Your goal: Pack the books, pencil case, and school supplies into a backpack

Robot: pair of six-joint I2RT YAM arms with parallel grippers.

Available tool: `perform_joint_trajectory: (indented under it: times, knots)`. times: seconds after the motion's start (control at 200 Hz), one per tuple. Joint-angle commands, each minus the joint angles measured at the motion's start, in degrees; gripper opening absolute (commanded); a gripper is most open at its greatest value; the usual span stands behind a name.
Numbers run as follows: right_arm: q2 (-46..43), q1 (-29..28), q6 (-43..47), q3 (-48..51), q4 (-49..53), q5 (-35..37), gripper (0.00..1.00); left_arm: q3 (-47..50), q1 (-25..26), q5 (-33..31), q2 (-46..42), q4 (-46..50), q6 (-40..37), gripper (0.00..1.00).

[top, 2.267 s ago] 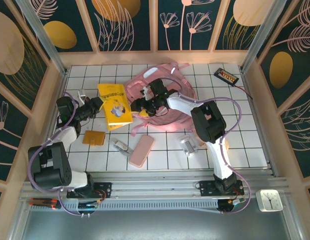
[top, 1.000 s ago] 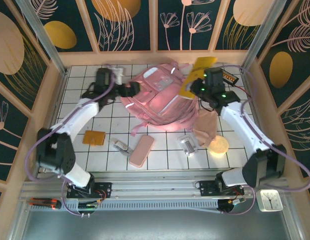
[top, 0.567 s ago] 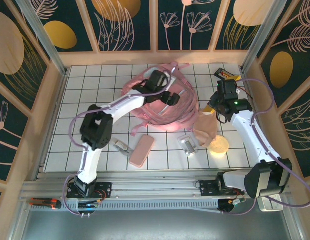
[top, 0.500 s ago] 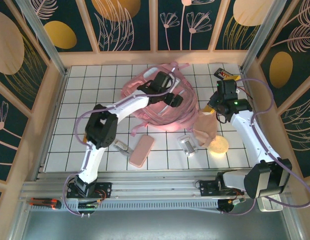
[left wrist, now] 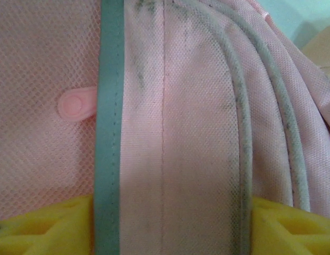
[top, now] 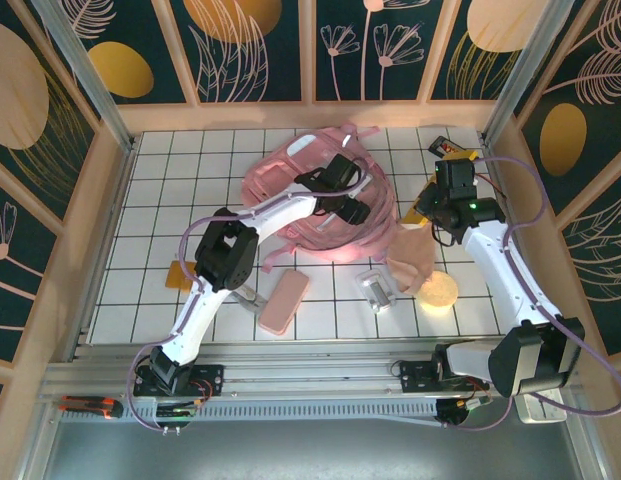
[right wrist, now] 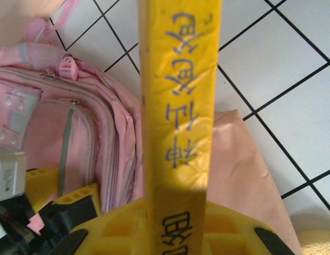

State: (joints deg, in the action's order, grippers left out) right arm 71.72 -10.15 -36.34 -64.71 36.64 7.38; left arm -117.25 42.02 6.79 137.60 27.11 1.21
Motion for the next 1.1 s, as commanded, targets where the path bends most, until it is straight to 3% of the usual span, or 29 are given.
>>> perform_joint_trajectory:
  times: [0.0, 0.08, 0.115, 0.18, 0.225, 0.255, 0.425, 0.721, 1.096]
  knots:
    - [-0.36, 0.26, -0.62, 0.26, -4.05, 0.1, 0.0, -1.4, -0.73, -2.12, 3.19, 3.49, 0.01, 0.63]
    - [-0.36, 0.22, -0.98, 0.28, -4.04, -0.02, 0.0, -1.04, -0.58, -1.45, 3.04, 3.68, -0.02, 0.63]
    - [-0.36, 0.15, -1.32, 0.35, -4.28, -0.16, 0.0, -0.77, -0.52, -1.49, 2.98, 3.78, -0.08, 0.58]
    - [-0.27, 0.12, -1.87, 0.47, -4.84, -0.72, 0.0, -1.14, -0.47, -1.85, 3.58, 4.82, 0.19, 0.37]
    - [-0.1, -0.04, -2.16, 0.46, -5.14, -1.08, 0.0, -2.1, -0.54, -2.37, 4.43, 6.14, 0.99, 0.09]
    - [0.04, -0.09, -2.41, 0.37, -5.29, -1.21, 0.0, -2.51, -0.73, -2.48, 4.66, 6.84, 1.89, 0.0]
    - [-0.35, -1.25, -3.09, 0.35, -5.92, -1.69, 0.0, -4.11, -2.02, 1.05, 2.75, 9.38, 4.17, 0.0]
    - [-5.63, -0.75, -3.42, 4.09, -8.29, -6.15, 0.0, -7.55, -6.82, 5.08, -12.11, 7.68, 11.33, 0.0]
    - [-4.16, -2.51, -10.57, 13.11, -31.0, -27.94, 0.0, -5.86, -8.75, 12.03, -20.35, 5.72, 15.08, 0.0]
